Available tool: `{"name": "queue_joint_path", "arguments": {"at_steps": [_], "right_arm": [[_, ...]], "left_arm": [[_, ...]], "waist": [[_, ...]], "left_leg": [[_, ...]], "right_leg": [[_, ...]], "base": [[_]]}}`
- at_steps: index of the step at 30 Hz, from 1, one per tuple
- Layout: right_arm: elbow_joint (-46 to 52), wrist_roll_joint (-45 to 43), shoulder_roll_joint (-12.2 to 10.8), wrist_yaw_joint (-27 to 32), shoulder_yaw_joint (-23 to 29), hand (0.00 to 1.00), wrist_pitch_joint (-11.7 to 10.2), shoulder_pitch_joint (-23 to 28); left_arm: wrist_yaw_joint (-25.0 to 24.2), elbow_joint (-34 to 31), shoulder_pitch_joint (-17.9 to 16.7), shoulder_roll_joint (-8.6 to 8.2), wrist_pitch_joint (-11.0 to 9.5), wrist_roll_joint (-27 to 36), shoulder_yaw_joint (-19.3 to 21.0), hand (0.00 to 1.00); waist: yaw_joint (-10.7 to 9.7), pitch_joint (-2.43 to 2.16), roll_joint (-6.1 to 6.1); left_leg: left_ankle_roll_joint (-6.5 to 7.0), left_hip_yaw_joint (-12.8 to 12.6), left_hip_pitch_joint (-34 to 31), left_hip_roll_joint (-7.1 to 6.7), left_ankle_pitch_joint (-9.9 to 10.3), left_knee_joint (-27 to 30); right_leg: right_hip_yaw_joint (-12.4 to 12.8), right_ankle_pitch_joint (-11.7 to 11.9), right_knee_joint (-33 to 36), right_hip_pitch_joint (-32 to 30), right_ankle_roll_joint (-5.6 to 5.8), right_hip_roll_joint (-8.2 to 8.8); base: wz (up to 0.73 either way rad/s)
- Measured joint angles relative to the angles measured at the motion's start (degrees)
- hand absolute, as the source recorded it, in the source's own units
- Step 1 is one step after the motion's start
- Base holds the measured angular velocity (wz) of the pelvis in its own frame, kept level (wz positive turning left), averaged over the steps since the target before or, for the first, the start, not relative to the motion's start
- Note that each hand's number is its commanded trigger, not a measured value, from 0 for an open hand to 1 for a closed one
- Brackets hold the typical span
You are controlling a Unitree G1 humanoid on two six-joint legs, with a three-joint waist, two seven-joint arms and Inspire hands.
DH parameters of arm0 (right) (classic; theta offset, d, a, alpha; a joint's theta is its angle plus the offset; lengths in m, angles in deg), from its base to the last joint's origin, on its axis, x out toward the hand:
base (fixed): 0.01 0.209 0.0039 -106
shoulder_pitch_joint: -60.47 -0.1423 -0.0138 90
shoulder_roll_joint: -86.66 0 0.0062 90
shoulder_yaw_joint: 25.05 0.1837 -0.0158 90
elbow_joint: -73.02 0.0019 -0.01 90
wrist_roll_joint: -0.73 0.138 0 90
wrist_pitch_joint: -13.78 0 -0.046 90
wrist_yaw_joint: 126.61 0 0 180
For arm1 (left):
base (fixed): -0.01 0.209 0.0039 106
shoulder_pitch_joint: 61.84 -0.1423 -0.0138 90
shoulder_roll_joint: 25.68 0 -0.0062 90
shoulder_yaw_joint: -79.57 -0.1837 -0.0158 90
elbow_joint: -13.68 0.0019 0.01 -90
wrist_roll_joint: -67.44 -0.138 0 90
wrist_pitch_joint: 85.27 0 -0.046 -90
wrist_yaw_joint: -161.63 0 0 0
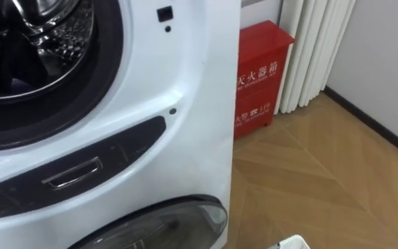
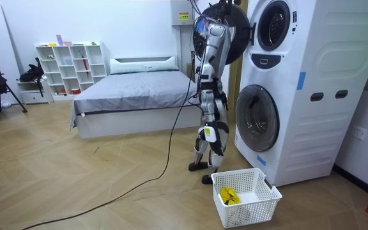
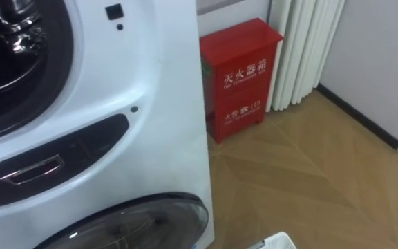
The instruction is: Pick clothes from washing machine
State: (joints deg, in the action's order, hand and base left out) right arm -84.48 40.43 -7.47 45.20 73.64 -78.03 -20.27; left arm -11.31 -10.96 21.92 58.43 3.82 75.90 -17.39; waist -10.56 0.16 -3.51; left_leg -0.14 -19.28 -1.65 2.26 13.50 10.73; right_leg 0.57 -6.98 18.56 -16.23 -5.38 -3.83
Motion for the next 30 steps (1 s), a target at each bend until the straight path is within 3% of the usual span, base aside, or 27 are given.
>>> {"name": "queue_joint_path", "arguments": {"at_steps": [5, 7, 9, 10, 13, 23, 26, 30], "right_arm": [[0.1, -2.1, -0.6, 0.0, -1.3, 0.00, 0.2, -0.3], [-0.3, -2.7, -0.8, 0.0, -1.3, 0.00, 0.2, -0.3], [-0.7, -4.1, -1.2, 0.0, -1.2, 0.00, 0.3, -0.4], [-1.5, -4.5, -1.5, -0.1, -1.2, 0.00, 0.3, -0.6], [-3.3, -5.1, -2.5, -0.2, -1.2, 0.00, 0.6, -0.9], [-5.6, -8.0, -4.1, -0.3, -3.1, 0.00, 1.6, -0.5], [-5.5, -7.8, -4.5, 0.0, -3.5, 0.00, 1.9, -0.2], [-5.5, -7.8, -4.8, 0.4, -4.3, 0.00, 1.9, -0.4]], "left_arm": [[3.0, 0.1, -1.1, -0.28, 0.1, 0.0, 0.0, 0.00], [3.5, 0.4, -1.1, -0.56, 0.1, 0.0, 0.0, 0.00], [3.6, 0.4, -1.3, -0.64, 0.1, -0.1, 0.1, 0.00], [3.7, 0.4, -1.3, -0.67, 0.1, -0.1, 0.1, 0.00], [4.0, 0.5, -1.2, -0.72, 0.1, -0.2, 0.2, 0.00], [4.1, 0.3, -1.1, -2.15, 0.2, -7.0, 2.1, 0.00], [4.1, 0.2, -2.1, -3.11, 0.6, -6.8, 5.1, 0.00], [4.1, 0.0, -2.8, -3.04, 0.5, -6.9, 7.9, 0.00]], "waist": [[0.2, 0.01, -0.07], [0.4, 0.21, 0.04], [0.4, 0.05, -0.15], [0.4, 0.30, 0.27], [1.4, 0.09, 0.87], [3.4, 0.12, 3.38], [5.1, 0.10, 3.84], [6.1, 0.17, 4.44]], "left_leg": [[0.07, 0.9, -0.2, 0.09, 0.0, 0.0], [0.08, 1.3, 0.2, 0.14, -0.1, -0.1], [0.08, 2.2, 0.4, 0.14, -0.1, -0.1], [0.09, 2.5, 0.7, 0.15, -0.1, -0.4], [0.08, 3.6, 1.5, 0.05, -0.4, -1.2], [0.07, 7.7, 5.0, 0.15, -0.4, -1.4], [0.07, 7.8, 6.7, 0.11, -0.4, -1.6], [0.07, 8.7, 7.3, 0.05, -0.4, -1.8]], "right_leg": [[-0.9, 0.2, -1.1, 0.7, -0.03, 0.06], [-1.3, 0.3, -1.7, 1.4, -0.04, 0.06], [-1.9, 0.3, -2.0, 1.9, -0.04, 0.15], [-2.3, 0.2, -2.2, 2.4, -0.03, 0.21], [-2.6, 0.2, -3.0, 3.4, -0.01, 0.18], [-5.8, 0.3, -7.6, 10.1, 0.52, 0.50], [-6.1, 0.5, -8.6, 12.4, 0.69, 0.56], [-7.1, 0.3, -9.0, 14.2, 0.92, 0.82]], "base": [[0.10], [0.10], [0.15], [0.17], [0.11], [0.21], [0.02], [0.14]]}}
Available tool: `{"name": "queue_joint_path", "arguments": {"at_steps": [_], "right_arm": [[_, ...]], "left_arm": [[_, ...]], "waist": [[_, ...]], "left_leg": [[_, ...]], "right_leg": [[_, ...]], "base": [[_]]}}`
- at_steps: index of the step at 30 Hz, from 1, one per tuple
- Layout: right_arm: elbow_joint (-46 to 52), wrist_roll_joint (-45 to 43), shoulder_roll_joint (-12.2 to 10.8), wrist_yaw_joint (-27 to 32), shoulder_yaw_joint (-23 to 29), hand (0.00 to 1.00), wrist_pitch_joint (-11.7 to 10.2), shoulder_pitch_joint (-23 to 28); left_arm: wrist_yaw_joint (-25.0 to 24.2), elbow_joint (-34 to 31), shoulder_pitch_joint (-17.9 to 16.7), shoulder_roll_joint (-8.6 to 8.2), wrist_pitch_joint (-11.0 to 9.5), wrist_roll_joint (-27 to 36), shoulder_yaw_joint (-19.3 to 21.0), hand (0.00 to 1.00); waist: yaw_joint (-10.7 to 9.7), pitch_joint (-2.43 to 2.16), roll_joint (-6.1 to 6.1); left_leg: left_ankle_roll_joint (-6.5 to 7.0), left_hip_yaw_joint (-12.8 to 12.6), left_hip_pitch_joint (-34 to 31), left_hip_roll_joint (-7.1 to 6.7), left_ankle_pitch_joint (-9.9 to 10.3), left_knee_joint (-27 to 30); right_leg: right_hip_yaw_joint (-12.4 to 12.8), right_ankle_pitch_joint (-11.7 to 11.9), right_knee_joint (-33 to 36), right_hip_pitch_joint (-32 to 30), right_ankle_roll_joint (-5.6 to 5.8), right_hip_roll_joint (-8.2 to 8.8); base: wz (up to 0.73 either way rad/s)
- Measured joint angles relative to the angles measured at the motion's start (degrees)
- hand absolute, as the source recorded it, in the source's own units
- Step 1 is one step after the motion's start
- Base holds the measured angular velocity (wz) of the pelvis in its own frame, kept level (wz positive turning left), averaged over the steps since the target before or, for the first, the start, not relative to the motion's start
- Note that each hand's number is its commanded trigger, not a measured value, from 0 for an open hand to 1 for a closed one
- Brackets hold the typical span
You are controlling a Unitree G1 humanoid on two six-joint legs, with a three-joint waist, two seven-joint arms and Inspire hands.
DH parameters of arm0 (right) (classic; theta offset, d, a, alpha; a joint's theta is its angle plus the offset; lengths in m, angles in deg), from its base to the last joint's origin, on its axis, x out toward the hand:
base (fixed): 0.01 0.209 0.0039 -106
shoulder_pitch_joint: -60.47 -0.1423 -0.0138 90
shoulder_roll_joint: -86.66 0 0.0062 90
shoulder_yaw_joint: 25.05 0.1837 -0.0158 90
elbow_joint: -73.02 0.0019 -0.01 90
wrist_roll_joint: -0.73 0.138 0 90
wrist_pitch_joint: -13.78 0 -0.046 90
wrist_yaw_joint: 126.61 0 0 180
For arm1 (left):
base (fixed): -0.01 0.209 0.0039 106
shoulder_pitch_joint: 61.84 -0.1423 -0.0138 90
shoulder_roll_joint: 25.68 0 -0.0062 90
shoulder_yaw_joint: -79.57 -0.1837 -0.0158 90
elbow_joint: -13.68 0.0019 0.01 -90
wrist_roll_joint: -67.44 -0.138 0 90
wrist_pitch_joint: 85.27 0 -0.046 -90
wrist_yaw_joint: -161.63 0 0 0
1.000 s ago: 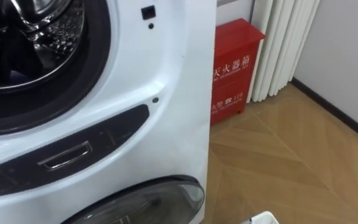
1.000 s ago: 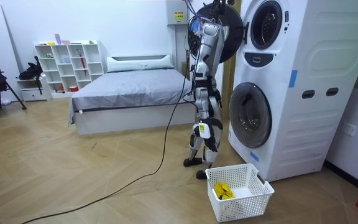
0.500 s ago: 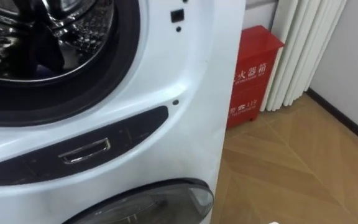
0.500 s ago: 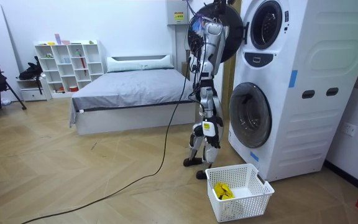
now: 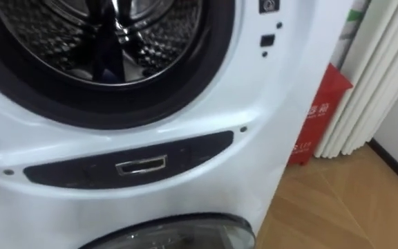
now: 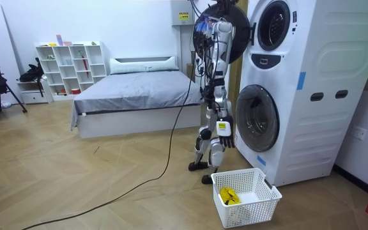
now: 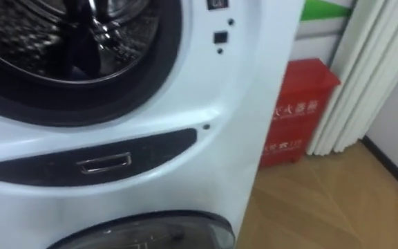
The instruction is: Pick clothes from washing machine
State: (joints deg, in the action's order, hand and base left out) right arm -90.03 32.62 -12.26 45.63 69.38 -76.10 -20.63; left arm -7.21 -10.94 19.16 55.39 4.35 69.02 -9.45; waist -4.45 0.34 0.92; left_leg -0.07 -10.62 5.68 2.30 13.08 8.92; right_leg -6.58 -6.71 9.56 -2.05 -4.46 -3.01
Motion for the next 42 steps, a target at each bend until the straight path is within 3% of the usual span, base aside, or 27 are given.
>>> {"name": "queue_joint_path", "arguments": {"at_steps": [3, 7, 14, 16, 19, 22, 26, 27, 28, 29, 30, 33, 36, 38, 40, 42], "right_arm": [[0.0, -0.2, -0.2, 0.8, -1.2, 0.00, 0.1, -0.9], [0.0, -0.7, -0.2, 1.7, -3.5, 0.00, 0.1, -1.9], [0.0, -4.0, 0.1, 2.2, -5.3, 0.00, 0.6, -3.1], [0.0, -6.2, 0.1, 2.2, -4.9, 0.00, 0.6, -3.0], [0.0, -7.1, 0.1, 2.2, -4.8, 0.00, 0.7, -2.5], [0.0, -7.6, 0.3, 2.2, -4.9, 0.00, 0.7, -2.6], [0.1, -10.2, 0.9, 2.5, -4.4, 0.00, 0.6, -3.2], [0.1, -10.2, 1.0, 2.7, -4.4, 0.00, 0.6, -3.2], [0.1, -10.3, 1.2, 3.2, -4.4, 0.00, 0.6, -3.3], [0.1, -10.2, 1.3, 3.5, -4.3, 0.00, 0.5, -3.0], [0.1, -10.2, 1.4, 3.8, -4.3, 0.00, 0.4, -3.0], [0.1, -11.6, 2.0, 4.7, -4.2, 0.00, -0.5, -2.9], [0.6, -11.8, 2.1, 5.1, -3.1, 0.00, -1.9, -2.0], [0.4, -11.8, 2.1, 5.1, -1.7, 0.00, -2.0, -2.4], [-0.7, -11.8, 1.9, 5.0, -1.1, 0.00, -2.0, -3.3], [-0.6, -12.0, 1.7, 4.8, -0.8, 0.00, -2.0, -3.7]], "left_arm": [[0.7, 0.0, -0.6, 0.02, 0.0, 0.1, 0.2, 0.00], [1.9, 0.0, -0.8, 0.16, 0.0, 0.2, 0.0, 0.00], [1.8, 0.0, -1.8, 0.43, 0.3, -0.7, 2.1, 0.00], [1.8, 0.0, -3.0, 0.50, 0.5, -2.5, 3.8, 0.00], [1.9, 0.0, -4.6, 0.68, 1.2, -5.2, 5.4, 0.00], [1.7, -0.1, -5.0, 0.60, 2.5, -9.8, 6.2, 0.00], [0.6, -1.3, -4.5, 0.27, 4.1, -13.7, 6.5, 0.00], [0.5, -1.4, -4.1, 0.20, 4.1, -13.7, 6.3, 0.00], [0.4, -1.4, -3.9, 0.15, 4.1, -13.7, 5.6, 0.00], [0.4, -1.4, -3.5, 0.19, 4.1, -13.7, 5.6, 0.00], [0.4, -1.4, -3.0, 0.19, 4.1, -13.7, 5.6, 0.00], [0.4, -2.2, 0.6, 0.13, 3.9, -13.0, 4.4, 0.00], [0.4, -5.3, 3.4, -0.23, 2.9, -13.1, 2.1, 0.00], [0.4, -6.1, 5.9, -0.67, 2.1, -13.3, 2.0, 0.00], [0.4, -6.1, 7.7, -0.72, 2.0, -13.4, 1.4, 0.00], [0.4, -5.5, 9.4, -1.06, 1.4, -13.4, 0.8, 0.00]], "waist": [[0.3, -0.03, 0.43], [0.4, 0.37, 0.96], [2.1, 0.33, 1.11], [2.4, 0.30, 1.26], [3.3, 0.29, 1.24], [4.4, 0.26, 1.15], [4.4, 0.14, 0.60], [4.3, 0.30, 0.51], [4.4, 0.57, 0.59], [3.8, 0.06, -0.05], [3.3, 0.09, -0.20], [2.2, 0.21, -1.09], [0.6, 0.47, -2.96], [-0.5, 0.42, -4.03], [-0.9, 0.34, -4.08], [-1.0, 0.72, -3.45]], "left_leg": [[0.00, 0.3, 0.1, 0.01, 0.0, -0.3], [0.00, 1.6, 1.7, -0.04, 0.0, -0.4], [-0.04, 2.1, 2.5, 0.17, 0.0, 0.5], [-0.89, 2.1, 2.4, 0.68, 0.7, 2.5], [-1.83, 2.8, -0.2, 2.05, 3.3, 11.5], [-2.67, 3.6, -4.7, 3.58, 4.5, 22.5], [-2.89, 7.3, -12.3, 5.62, 3.1, 36.6], [-2.95, 7.7, -13.1, 6.15, 2.3, 39.4], [-3.38, 7.8, -13.3, 6.66, 1.0, 46.0], [-3.83, 7.9, -12.3, 7.29, 0.8, 49.9], [-4.29, 8.1, -11.3, 7.42, 0.5, 50.7], [-5.15, 8.4, -4.9, 6.91, 0.4, 47.8], [-6.52, 9.2, 1.2, 6.68, 1.7, 37.2], [-6.90, 11.0, 5.0, 6.85, 5.1, 25.1], [-6.50, 11.0, 7.0, 6.45, 8.2, 16.4], [-5.89, 10.7, 7.8, 5.66, 9.4, 9.9]], "right_leg": [[-0.2, -0.1, 0.0, 0.3, 0.10, 0.00], [-1.4, -0.4, -1.2, 2.9, 0.16, 0.09], [-2.3, -0.9, -0.9, 3.9, -0.32, 0.07], [-2.3, -1.7, -0.7, 4.3, -0.64, -0.02], [-3.0, -3.3, 1.5, 4.9, -1.33, -0.15], [-2.9, -5.1, 5.2, 3.9, -2.50, -0.79], [-4.5, -6.2, 7.7, 2.3, -4.43, -2.42], [-4.6, -6.4, 8.3, 2.0, -4.76, -2.52], [-4.6, -6.8, 9.3, 2.0, -5.33, -2.83], [-4.7, -6.9, 9.4, 2.1, -5.51, -3.30], [-5.0, -6.8, 9.3, 2.1, -5.61, -3.42], [-6.0, -6.6, 10.2, 0.3, -5.75, -3.54], [-8.2, -5.6, 11.4, -3.2, -5.70, -3.60], [-10.1, -4.5, 12.8, -7.1, -5.64, -3.25], [-10.9, -3.2, 13.7, -10.2, -5.47, -2.37], [-10.9, -1.1, 13.6, -12.6, -5.04, -1.32]], "base": [[0.13], [0.18], [0.05], [0.02], [0.02], [-0.05], [0.03], [0.00], [-0.06], [0.00], [0.16], [0.21], [0.36], [0.26], [0.18], [0.10]]}}
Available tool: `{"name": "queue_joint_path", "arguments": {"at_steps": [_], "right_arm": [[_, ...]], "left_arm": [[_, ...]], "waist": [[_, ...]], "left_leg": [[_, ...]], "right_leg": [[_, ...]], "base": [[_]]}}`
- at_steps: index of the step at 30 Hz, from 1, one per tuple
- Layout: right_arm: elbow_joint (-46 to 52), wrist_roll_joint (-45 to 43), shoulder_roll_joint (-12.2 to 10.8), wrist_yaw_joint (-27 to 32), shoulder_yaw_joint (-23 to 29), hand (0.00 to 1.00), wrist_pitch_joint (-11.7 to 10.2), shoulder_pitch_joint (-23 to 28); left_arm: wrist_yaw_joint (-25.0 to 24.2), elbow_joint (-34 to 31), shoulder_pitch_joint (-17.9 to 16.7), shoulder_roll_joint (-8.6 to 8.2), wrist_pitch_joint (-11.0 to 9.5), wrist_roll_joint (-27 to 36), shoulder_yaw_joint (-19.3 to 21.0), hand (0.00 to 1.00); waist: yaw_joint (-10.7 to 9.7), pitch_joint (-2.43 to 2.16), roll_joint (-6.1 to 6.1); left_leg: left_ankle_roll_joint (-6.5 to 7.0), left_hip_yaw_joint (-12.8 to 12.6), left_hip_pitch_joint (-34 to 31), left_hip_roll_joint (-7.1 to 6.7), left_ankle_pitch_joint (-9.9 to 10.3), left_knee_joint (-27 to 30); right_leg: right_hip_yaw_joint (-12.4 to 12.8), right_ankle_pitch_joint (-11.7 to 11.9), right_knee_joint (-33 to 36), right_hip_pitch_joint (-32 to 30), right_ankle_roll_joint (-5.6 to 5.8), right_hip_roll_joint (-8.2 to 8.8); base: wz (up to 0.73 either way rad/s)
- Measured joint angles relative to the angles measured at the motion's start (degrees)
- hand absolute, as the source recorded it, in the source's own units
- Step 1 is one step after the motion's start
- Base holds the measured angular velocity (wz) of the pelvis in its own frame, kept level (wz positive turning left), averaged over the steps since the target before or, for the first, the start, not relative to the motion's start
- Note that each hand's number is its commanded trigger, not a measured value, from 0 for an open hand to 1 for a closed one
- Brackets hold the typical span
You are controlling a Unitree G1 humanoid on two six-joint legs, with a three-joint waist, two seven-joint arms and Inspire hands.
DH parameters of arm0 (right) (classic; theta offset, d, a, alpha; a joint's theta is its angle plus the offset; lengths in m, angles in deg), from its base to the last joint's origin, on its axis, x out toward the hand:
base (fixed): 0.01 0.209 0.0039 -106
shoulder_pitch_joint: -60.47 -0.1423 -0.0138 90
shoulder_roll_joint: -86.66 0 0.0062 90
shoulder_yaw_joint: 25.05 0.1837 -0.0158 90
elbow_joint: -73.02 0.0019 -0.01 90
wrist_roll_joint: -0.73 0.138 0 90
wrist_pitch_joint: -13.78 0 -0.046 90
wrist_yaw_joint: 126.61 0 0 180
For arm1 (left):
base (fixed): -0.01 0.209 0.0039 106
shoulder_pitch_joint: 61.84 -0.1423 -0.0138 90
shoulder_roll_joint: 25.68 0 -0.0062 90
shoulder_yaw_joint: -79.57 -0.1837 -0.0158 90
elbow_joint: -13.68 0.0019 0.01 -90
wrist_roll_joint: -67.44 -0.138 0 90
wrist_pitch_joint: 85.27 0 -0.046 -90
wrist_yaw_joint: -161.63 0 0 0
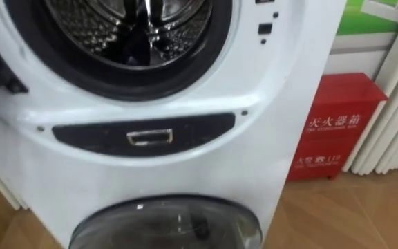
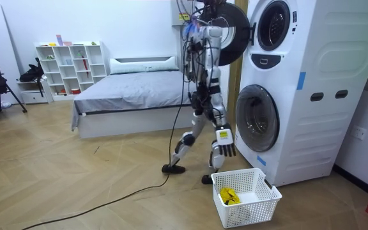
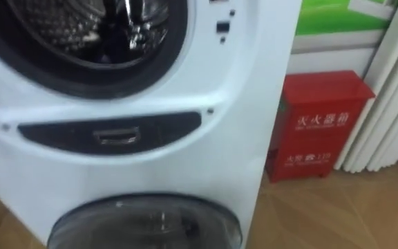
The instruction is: Pick clothes from washing machine
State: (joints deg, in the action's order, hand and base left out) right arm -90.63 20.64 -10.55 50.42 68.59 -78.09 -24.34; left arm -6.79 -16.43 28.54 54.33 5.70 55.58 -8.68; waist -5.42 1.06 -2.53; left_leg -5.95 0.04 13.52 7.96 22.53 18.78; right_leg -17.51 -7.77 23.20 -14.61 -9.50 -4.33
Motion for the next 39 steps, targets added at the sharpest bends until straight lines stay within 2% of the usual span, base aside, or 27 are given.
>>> {"name": "queue_joint_path", "arguments": {"at_steps": [2, 3, 4, 5, 6, 7, 8, 9, 10, 11, 13, 14, 15, 17, 18, 19, 20, 24, 27, 28, 30, 32, 33, 35, 36, 38, 39], "right_arm": [[-0.1, -0.2, -0.1, -0.3, 0.0, 0.00, 0.1, 0.2], [-0.1, -0.1, -0.2, -0.2, 0.0, 0.00, 0.1, 0.4], [0.1, 0.1, -0.2, -0.2, -0.1, 0.00, 0.2, 1.1], [0.3, 0.1, -0.2, -0.1, -0.1, 0.00, 0.5, 2.0], [0.4, 0.0, -0.2, 0.1, 0.0, 0.00, 0.7, 1.9], [0.5, 0.7, -0.2, 0.4, 0.1, 0.00, 0.8, 2.2], [0.5, 2.5, -0.2, 0.6, 0.5, 0.00, 1.3, 3.5], [0.5, 3.3, -0.2, 0.7, 0.6, 0.00, 1.8, 4.1], [0.6, 4.3, -0.2, 1.1, 0.5, 0.00, 2.4, 4.8], [0.6, 4.6, -0.2, 1.2, 0.5, 0.00, 2.4, 4.9], [0.1, 4.8, 0.6, 1.6, 0.2, 0.00, 2.2, 4.9], [0.1, 4.9, 0.5, 1.5, 0.1, 0.00, 1.6, 4.8], [0.1, 4.9, 0.4, 1.5, 0.0, 0.00, 1.4, 4.8], [0.1, 4.8, -0.1, 0.7, -0.6, 0.00, 1.3, 4.8], [0.1, 4.7, -0.1, 0.5, -0.7, 0.00, 1.3, 4.7], [0.1, 4.2, 0.0, 0.2, -0.9, 0.00, 1.3, 4.1], [0.1, 4.1, -0.1, 0.1, -1.4, 0.00, 1.2, 4.0], [0.2, 4.3, -0.3, -1.2, -1.9, 0.00, 1.2, 4.0], [0.3, 4.0, -0.1, -1.4, -1.3, 0.00, 1.2, 3.7], [0.5, 3.6, 0.0, -1.4, -0.8, 0.00, 1.2, 3.5], [0.5, 2.4, 0.1, -1.7, 1.5, 0.00, 1.2, 2.7], [0.7, 2.1, 0.3, -1.9, 6.4, 0.00, 1.2, 1.7], [0.7, 2.2, 0.5, -1.8, 7.3, 0.00, 1.2, 1.6], [1.5, 2.3, 1.3, -1.8, 9.5, 0.00, 1.2, 1.6], [2.0, 2.2, 1.5, -1.7, 10.0, 0.00, 1.2, 1.7], [2.8, 2.1, 2.4, -1.4, 12.2, 0.00, 1.2, 1.9], [2.8, 2.0, 2.5, -1.4, 12.9, 0.00, 1.2, 2.1]], "left_arm": [[-0.1, 1.1, 0.1, -0.20, -0.1, 0.2, -1.2, 0.00], [-0.2, 1.5, 0.2, -0.24, -0.1, 0.5, -1.4, 0.00], [-0.6, 2.6, -0.2, -0.35, -0.1, 1.1, -1.4, 0.00], [-0.7, 3.8, -1.2, -0.40, 0.0, 1.4, -1.5, 0.00], [-0.8, 4.3, -1.9, -0.34, 0.0, 2.3, -1.5, 0.00], [-0.9, 5.1, -2.9, -0.23, 0.1, 3.6, -1.5, 0.00], [-0.9, 5.6, -3.7, -0.46, 0.4, 4.0, -1.4, 0.00], [-0.8, 5.6, -4.1, -0.57, 0.4, 4.1, -1.5, 0.00], [-0.8, 5.8, -4.3, -0.69, 0.4, 4.9, -1.5, 0.00], [-0.7, 5.8, -4.3, -0.68, 0.3, 5.0, -1.7, 0.00], [-0.4, 6.5, -4.5, -0.41, -0.3, 6.0, -2.0, 0.00], [-0.4, 6.8, -5.2, 0.05, -0.3, 7.4, -1.9, 0.00], [-0.4, 6.9, -5.4, 0.35, -0.3, 7.7, -1.6, 0.00], [-0.4, 7.1, -6.0, 0.73, -0.7, 7.8, 0.6, 0.00], [-0.5, 7.1, -6.0, 0.69, -0.8, 7.8, 0.9, 0.00], [-0.5, 7.1, -6.1, 0.38, -1.2, 8.1, 1.5, 0.00], [-0.5, 7.1, -6.1, 0.40, -1.6, 9.1, 1.6, 0.00], [-0.4, 7.0, -6.6, 0.51, -2.9, 10.3, 3.9, 0.00], [1.0, 6.1, -6.8, 0.65, -2.9, 17.1, 6.1, 0.00], [1.4, 5.4, -7.0, 0.65, -2.9, 19.7, 7.6, 0.00], [1.6, 4.0, -7.0, 0.86, -2.8, 23.0, 11.7, 0.00], [2.6, -2.8, -7.2, 1.47, -2.3, 30.4, 17.6, 0.00], [3.0, -4.5, -6.9, 1.91, -2.3, 32.3, 18.6, 0.00], [3.9, -10.0, -5.5, 5.17, -2.5, 39.3, 20.7, 0.00], [4.4, -11.3, -5.0, 6.11, -2.5, 41.3, 20.8, 0.00], [5.2, -14.3, -2.4, 9.92, -2.5, 49.1, 23.7, 0.00], [5.3, -14.4, -1.8, 10.92, -2.6, 50.6, 24.6, 0.00]], "waist": [[-0.4, 0.12, 0.84], [-0.6, 0.07, 1.04], [-0.5, -0.26, 1.74], [-0.4, -0.66, 2.79], [-0.5, -0.81, 3.05], [-0.8, -0.74, 3.01], [-1.3, -0.66, 3.15], [-1.2, -0.75, 2.93], [-0.9, -0.94, 2.43], [-0.7, -0.81, 2.36], [-0.2, -0.78, 2.59], [0.3, -0.83, 3.02], [0.6, -0.80, 3.29], [2.2, -0.79, 4.67], [2.8, -0.78, 4.72], [3.0, -0.77, 4.62], [2.8, -0.77, 4.54], [3.1, -0.96, 4.31], [4.2, -1.17, 4.20], [4.5, -1.16, 4.00], [4.6, -1.13, 3.72], [5.2, -1.00, 3.24], [5.2, -0.94, 3.12], [5.4, -0.95, 2.53], [5.4, -0.94, 2.30], [5.9, -1.02, 1.10], [6.2, -1.07, 0.74]], "left_leg": [[2.07, -0.1, -0.1, -2.14, 0.5, -6.1], [3.90, -0.4, -0.4, -2.90, 0.2, -6.8], [5.82, -1.3, -1.3, -4.43, -0.6, -7.5], [7.10, -2.7, -2.5, -5.94, -1.8, -7.0], [7.72, -3.3, -3.1, -6.77, -2.3, -6.8], [8.51, -5.2, -4.5, -7.40, -2.9, -5.7], [8.82, -6.5, -5.3, -7.24, -3.6, -4.9], [8.95, -6.6, -5.4, -7.10, -4.2, -5.1], [9.18, -8.3, -6.0, -6.26, -4.9, -5.4], [8.97, -10.7, -6.3, -5.93, -6.3, -6.2], [8.78, -13.0, -6.3, -5.97, -7.9, -7.6], [8.40, -14.1, -6.3, -6.04, -8.5, -7.9], [8.19, -14.7, -6.3, -6.05, -8.6, -7.9], [6.96, -16.2, -6.4, -6.37, -9.3, -7.7], [6.87, -16.5, -6.8, -6.36, -9.2, -7.4], [6.67, -16.7, -7.4, -5.88, -9.4, -7.1], [6.58, -17.0, -7.6, -5.61, -9.9, -7.2], [5.90, -17.3, -7.9, -4.61, -10.6, -7.3], [5.44, -16.7, -7.7, -4.39, -10.7, -7.3], [5.31, -15.7, -7.6, -4.39, -10.6, -7.4], [5.12, -14.3, -7.5, -4.39, -10.5, -7.4], [5.01, -13.3, -7.4, -4.42, -10.4, -7.5], [5.01, -12.5, -7.4, -4.51, -10.4, -7.5], [4.98, -11.3, -7.4, -4.63, -10.4, -7.8], [4.97, -11.0, -7.6, -4.69, -10.4, -7.8], [4.95, -10.6, -7.9, -4.81, -10.4, -8.1], [4.91, -10.7, -7.9, -4.82, -10.5, -8.3]], "right_leg": [[0.2, 4.0, -1.3, -2.2, 0.86, 1.42], [0.4, 5.5, -2.3, -2.3, 1.24, 1.75], [1.4, 9.0, -5.3, -1.9, 2.00, 2.41], [4.4, 13.3, -10.0, -0.9, 3.46, 2.67], [5.2, 15.3, -12.4, -0.3, 5.13, 3.07], [6.3, 16.4, -12.7, -0.1, 8.14, 3.92], [6.7, 11.7, -5.9, 0.0, 8.42, 5.42], [6.7, 9.1, -2.3, 0.6, 8.57, 5.87], [6.5, 4.6, 3.4, 2.3, 9.23, 7.25], [6.3, 0.8, 7.5, 4.7, 9.99, 9.35], [7.5, -2.7, 8.9, 10.0, 11.77, 11.41], [8.6, -4.0, 6.6, 13.7, 12.72, 11.43], [9.2, -4.5, 4.8, 15.2, 12.79, 11.26], [8.5, -4.9, -4.8, 18.2, 13.05, 10.43], [8.6, -5.0, -6.6, 18.4, 12.52, 10.19], [8.7, -4.1, -8.8, 18.5, 11.11, 9.44], [9.1, -3.5, -10.0, 18.4, 10.65, 8.81], [9.7, -2.1, -11.7, 18.4, 9.82, 7.44], [9.6, -2.3, -11.7, 18.4, 9.46, 6.99], [9.6, -2.3, -11.6, 18.4, 9.44, 6.82], [9.6, -2.4, -11.6, 18.5, 9.36, 6.58], [9.4, -2.4, -11.7, 18.9, 9.34, 6.43], [9.1, -2.4, -11.8, 19.1, 9.34, 6.43], [8.3, -2.4, -12.6, 20.0, 9.33, 6.42], [8.1, -2.4, -12.6, 20.0, 9.34, 6.43], [7.9, -2.5, -12.7, 19.8, 9.43, 6.44], [7.9, -2.5, -12.7, 19.8, 9.44, 6.44]], "base": [[0.00], [0.00], [-0.19], [-0.28], [-0.28], [0.04], [0.16], [0.29], [0.21], [0.14], [-0.20], [-0.46], [-0.61], [-0.66], [-0.60], [-0.40], [-0.25], [-0.08], [-0.05], [-0.07], [-0.05], [0.03], [0.23], [0.23], [0.15], [0.08], [-0.04]]}}
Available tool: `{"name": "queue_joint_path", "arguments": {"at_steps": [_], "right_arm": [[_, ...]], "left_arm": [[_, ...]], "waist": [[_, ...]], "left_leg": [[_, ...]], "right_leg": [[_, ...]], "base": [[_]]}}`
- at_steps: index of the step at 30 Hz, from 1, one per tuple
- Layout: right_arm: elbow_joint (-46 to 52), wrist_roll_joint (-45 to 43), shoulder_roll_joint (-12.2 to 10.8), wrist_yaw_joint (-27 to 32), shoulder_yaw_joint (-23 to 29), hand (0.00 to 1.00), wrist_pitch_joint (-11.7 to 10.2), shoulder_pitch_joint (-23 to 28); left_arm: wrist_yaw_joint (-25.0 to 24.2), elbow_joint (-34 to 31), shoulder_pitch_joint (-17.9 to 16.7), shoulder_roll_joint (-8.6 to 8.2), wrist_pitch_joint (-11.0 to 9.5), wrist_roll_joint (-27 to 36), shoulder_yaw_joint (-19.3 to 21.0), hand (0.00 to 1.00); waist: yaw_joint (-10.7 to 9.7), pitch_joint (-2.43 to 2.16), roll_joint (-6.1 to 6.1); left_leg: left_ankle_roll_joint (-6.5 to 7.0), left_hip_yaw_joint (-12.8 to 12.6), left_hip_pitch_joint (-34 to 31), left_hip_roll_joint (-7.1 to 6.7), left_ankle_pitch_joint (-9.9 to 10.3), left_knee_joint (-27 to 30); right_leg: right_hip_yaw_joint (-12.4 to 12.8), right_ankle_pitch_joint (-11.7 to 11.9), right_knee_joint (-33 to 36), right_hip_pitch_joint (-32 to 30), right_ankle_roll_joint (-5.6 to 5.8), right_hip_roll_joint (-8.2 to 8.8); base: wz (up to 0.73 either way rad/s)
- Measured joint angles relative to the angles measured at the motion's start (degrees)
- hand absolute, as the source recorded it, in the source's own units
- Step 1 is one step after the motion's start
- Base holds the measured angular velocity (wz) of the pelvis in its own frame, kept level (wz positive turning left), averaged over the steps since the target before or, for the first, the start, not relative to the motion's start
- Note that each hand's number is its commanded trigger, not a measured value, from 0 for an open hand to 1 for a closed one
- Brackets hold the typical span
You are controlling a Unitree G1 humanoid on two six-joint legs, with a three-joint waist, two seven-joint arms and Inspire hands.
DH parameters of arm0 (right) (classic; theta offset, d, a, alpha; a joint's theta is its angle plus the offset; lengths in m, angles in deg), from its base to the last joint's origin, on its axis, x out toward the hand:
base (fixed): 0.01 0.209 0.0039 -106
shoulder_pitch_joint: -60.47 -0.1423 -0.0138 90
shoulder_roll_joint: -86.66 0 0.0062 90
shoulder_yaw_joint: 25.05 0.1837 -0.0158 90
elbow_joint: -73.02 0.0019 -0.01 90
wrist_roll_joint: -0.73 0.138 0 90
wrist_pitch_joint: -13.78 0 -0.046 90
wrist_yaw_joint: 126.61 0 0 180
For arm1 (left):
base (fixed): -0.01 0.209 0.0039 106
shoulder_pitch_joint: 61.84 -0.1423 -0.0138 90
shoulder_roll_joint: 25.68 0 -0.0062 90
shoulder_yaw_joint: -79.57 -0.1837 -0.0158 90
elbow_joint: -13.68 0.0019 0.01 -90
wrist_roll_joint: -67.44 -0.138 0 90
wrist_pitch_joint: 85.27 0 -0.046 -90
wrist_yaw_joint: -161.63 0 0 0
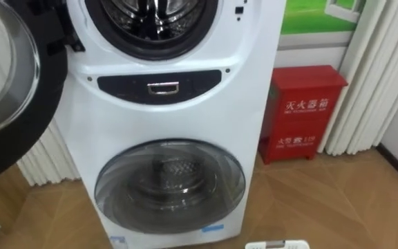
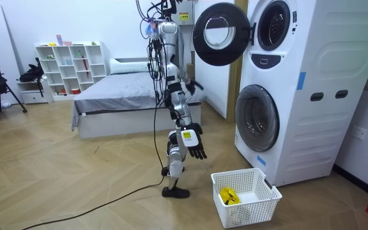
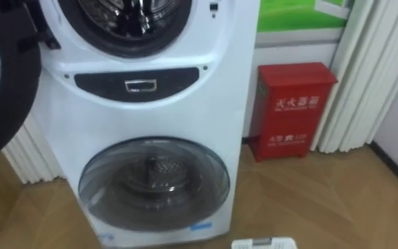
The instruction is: Pick clothes from washing machine
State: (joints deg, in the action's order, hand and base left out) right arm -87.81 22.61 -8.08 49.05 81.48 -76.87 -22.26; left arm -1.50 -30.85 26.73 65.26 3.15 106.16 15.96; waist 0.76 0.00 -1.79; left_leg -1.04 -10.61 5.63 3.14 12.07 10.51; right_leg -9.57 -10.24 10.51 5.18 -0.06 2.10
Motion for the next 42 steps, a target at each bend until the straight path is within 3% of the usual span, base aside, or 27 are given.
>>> {"name": "queue_joint_path", "arguments": {"at_steps": [2, 6, 8, 12, 14, 15, 17, 20, 26, 33, 37, 42], "right_arm": [[2.4, 0.3, 0.3, 0.5, 1.3, 0.00, 0.3, 1.0], [3.7, 0.7, 0.3, 1.2, 2.7, 0.00, 1.5, 3.0], [4.7, 0.7, 0.3, 2.2, 2.8, 0.00, 1.8, 3.9], [5.1, 0.2, 0.7, 2.8, 2.9, 0.00, 2.1, 5.3], [7.1, -0.9, 0.7, 2.9, 4.3, 0.00, 2.1, 5.8], [7.3, -1.4, 0.7, 2.9, 4.8, 0.00, 2.0, 6.1], [7.3, -2.5, 0.9, 2.9, 5.6, 0.00, 2.0, 6.5], [8.2, -2.7, 0.9, 3.1, 6.3, 0.00, 2.1, 8.0], [11.6, -1.5, 1.2, 2.9, 7.9, 0.00, 2.0, 10.4], [13.3, -2.3, 2.3, 2.8, 8.7, 0.00, 2.0, 12.0], [14.2, -4.4, 3.7, 2.9, 11.4, 0.00, 2.2, 12.1], [15.5, -6.2, 4.4, 1.2, 12.2, 0.00, 2.5, 12.1]], "left_arm": [[0.5, -1.1, 1.6, 3.97, 0.2, 6.7, 2.8, 0.00], [0.6, -1.6, 3.4, 8.92, 1.2, 13.6, 6.9, 0.00], [1.2, -2.2, 3.9, 11.83, 1.9, 16.2, 9.7, 0.00], [1.8, -6.0, 4.4, 14.90, 2.6, 17.8, 13.4, 0.00], [3.1, -6.1, 5.2, 18.60, 3.0, 17.9, 15.2, 0.00], [3.3, -6.1, 6.0, 19.34, 3.1, 17.9, 15.8, 0.00], [4.7, -6.1, 7.8, 23.05, 3.5, 17.9, 17.0, 0.00], [5.4, -6.1, 8.3, 25.89, 3.5, 17.8, 18.6, 0.00], [4.8, -5.7, 10.8, 29.93, 3.8, 17.9, 18.4, 0.00], [4.0, -5.7, 12.8, 31.77, 4.2, 17.9, 18.4, 0.00], [3.9, -5.8, 15.4, 33.20, 4.2, 17.6, 17.8, 0.00], [2.6, -6.1, 16.8, 33.41, 4.2, 11.6, 15.3, 0.00]], "waist": [[0.4, -0.23, -1.27], [1.6, -0.24, -3.19], [3.1, -0.25, -3.87], [5.0, -0.32, -4.10], [5.8, -0.32, -4.10], [5.9, -0.33, -4.16], [5.9, -0.69, -3.81], [6.4, -0.75, -3.92], [7.4, -0.67, -4.69], [7.3, -0.84, -4.58], [7.1, -0.75, -3.48], [6.1, -0.53, -1.72]], "left_leg": [[-0.01, 0.0, 0.2, -0.07, 0.0, -0.3], [-0.01, 0.4, 0.1, -0.09, 0.0, -0.4], [-0.02, 0.2, 0.0, -0.24, 0.0, -0.8], [-0.01, 0.2, 0.0, -0.40, 0.0, -0.8], [-0.01, 0.3, -0.2, -0.46, 0.0, -0.8], [-0.01, 0.4, -0.3, -0.51, 0.0, -0.8], [0.01, 1.4, -0.6, -0.74, 0.0, -0.8], [0.01, 1.4, 0.2, -0.89, 0.0, -0.9], [0.01, 1.4, 0.0, -0.87, 0.0, -0.9], [0.01, 1.4, -0.1, -0.92, 0.0, -0.9], [0.01, 1.3, 0.0, -0.91, 0.0, -0.9], [0.01, 1.4, 0.2, -0.87, 0.0, -0.8]], "right_leg": [[0.1, 0.0, -0.1, -0.2, 0.04, 0.00], [-0.1, -0.1, 0.0, -0.4, 0.12, 0.01], [0.2, -0.4, -0.2, -0.9, 0.03, 0.07], [0.3, -0.5, 0.0, -1.2, 0.10, 0.23], [0.2, -0.6, -0.1, -1.2, 0.11, 0.27], [0.0, -0.6, -0.2, -1.3, 0.11, 0.32], [-0.8, -0.5, -0.8, -0.8, 0.11, 0.37], [-0.8, -0.7, -0.9, 0.2, 0.34, 0.49], [-0.7, -0.7, -0.8, -0.1, 0.34, 0.49], [-0.6, -0.7, -0.7, -0.2, 0.37, 0.52], [0.1, -0.7, -0.7, -0.3, 0.37, 0.47], [0.0, -0.7, -0.7, -0.2, 0.36, 0.41]], "base": [[0.00], [-0.02], [-0.15], [-0.02], [0.00], [0.13], [0.20], [0.04], [0.00], [0.00], [-0.03], [-0.02]]}}
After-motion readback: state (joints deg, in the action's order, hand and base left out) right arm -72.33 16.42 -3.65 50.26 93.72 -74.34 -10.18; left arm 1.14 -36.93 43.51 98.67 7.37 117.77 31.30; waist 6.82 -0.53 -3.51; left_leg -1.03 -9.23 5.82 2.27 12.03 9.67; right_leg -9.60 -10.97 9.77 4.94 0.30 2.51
